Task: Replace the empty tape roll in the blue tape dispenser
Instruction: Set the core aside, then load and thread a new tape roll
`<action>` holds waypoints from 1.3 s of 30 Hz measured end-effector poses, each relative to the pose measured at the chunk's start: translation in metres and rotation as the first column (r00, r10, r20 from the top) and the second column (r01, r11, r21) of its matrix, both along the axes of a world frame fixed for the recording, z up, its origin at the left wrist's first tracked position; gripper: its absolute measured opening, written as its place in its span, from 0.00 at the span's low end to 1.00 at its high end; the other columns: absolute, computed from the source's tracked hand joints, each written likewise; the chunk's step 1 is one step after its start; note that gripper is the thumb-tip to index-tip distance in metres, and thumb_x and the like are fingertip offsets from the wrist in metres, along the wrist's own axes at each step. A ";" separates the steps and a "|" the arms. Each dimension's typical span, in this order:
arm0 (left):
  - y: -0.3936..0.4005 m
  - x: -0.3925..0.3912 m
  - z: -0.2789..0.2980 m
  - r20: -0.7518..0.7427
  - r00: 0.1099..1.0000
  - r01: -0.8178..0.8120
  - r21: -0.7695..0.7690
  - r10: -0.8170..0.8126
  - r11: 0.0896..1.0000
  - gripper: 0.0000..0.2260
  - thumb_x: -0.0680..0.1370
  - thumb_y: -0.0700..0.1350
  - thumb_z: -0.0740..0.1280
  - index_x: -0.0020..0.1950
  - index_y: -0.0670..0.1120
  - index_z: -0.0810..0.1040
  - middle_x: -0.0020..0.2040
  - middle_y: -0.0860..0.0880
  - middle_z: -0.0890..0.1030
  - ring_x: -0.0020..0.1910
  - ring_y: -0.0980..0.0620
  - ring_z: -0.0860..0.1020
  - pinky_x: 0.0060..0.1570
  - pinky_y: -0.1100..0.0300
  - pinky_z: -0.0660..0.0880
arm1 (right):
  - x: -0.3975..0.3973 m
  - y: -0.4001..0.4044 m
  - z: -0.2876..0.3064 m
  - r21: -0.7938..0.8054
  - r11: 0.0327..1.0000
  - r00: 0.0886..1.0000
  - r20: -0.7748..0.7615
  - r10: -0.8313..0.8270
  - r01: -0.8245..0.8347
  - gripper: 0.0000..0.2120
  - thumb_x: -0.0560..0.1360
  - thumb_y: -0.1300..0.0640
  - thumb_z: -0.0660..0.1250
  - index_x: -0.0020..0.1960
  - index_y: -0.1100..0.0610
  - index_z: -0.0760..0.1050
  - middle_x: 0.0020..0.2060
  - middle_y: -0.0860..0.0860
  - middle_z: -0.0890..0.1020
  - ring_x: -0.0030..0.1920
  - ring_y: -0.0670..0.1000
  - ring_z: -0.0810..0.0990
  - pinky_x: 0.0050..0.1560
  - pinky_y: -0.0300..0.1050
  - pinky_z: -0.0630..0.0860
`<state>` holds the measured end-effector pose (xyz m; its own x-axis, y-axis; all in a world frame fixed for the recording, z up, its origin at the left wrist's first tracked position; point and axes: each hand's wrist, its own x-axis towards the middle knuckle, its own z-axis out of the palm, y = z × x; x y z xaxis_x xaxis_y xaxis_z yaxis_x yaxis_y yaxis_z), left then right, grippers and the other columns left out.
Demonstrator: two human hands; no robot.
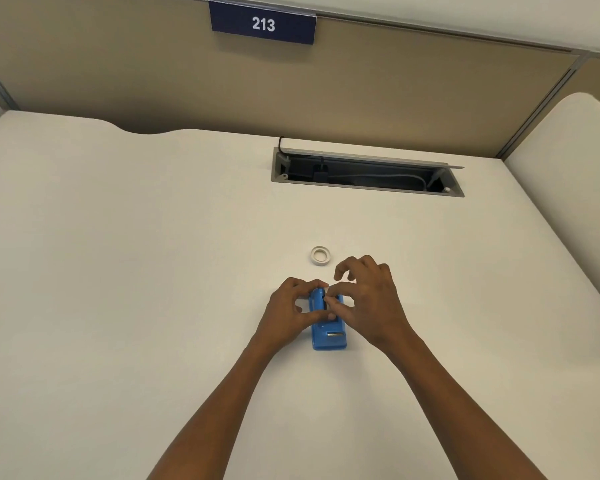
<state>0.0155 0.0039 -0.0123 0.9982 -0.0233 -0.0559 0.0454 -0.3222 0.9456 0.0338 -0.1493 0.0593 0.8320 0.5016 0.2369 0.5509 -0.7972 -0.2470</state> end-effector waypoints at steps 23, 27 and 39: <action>0.002 0.004 -0.008 0.004 1.000 -0.006 0.071 0.006 0.997 0.24 0.64 0.52 0.77 0.58 0.53 0.77 0.48 0.55 0.75 0.47 0.60 0.75 0.43 0.62 0.73 | 0.012 0.028 0.031 -0.350 0.934 0.920 -0.386 -0.072 -0.074 0.08 0.72 0.59 0.64 0.49 0.60 0.79 0.46 0.58 0.83 0.47 0.57 0.80 0.45 0.47 0.73; 0.002 0.004 -0.006 0.000 1.000 -0.005 0.065 0.006 0.998 0.24 0.63 0.53 0.76 0.58 0.53 0.78 0.47 0.56 0.74 0.47 0.60 0.75 0.45 0.57 0.75 | 0.011 0.029 0.030 -0.348 0.935 0.923 -0.379 -0.067 -0.075 0.09 0.74 0.59 0.63 0.50 0.61 0.78 0.47 0.58 0.82 0.47 0.57 0.80 0.44 0.46 0.71; 0.005 0.005 -0.002 -0.033 0.999 0.026 0.101 -0.022 0.995 0.24 0.63 0.56 0.77 0.57 0.55 0.77 0.48 0.58 0.73 0.45 0.64 0.74 0.41 0.69 0.68 | 0.031 -0.005 0.006 0.258 0.946 0.798 -0.602 0.000 0.195 0.09 0.67 0.59 0.73 0.47 0.51 0.83 0.42 0.47 0.83 0.39 0.42 0.79 0.37 0.29 0.71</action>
<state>0.0201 0.0085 -0.0141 0.9951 -0.0398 -0.0906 0.0658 -0.4180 0.9060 0.0645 -0.1548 0.0653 0.8970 0.3977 -0.1927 0.1435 -0.6746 -0.7241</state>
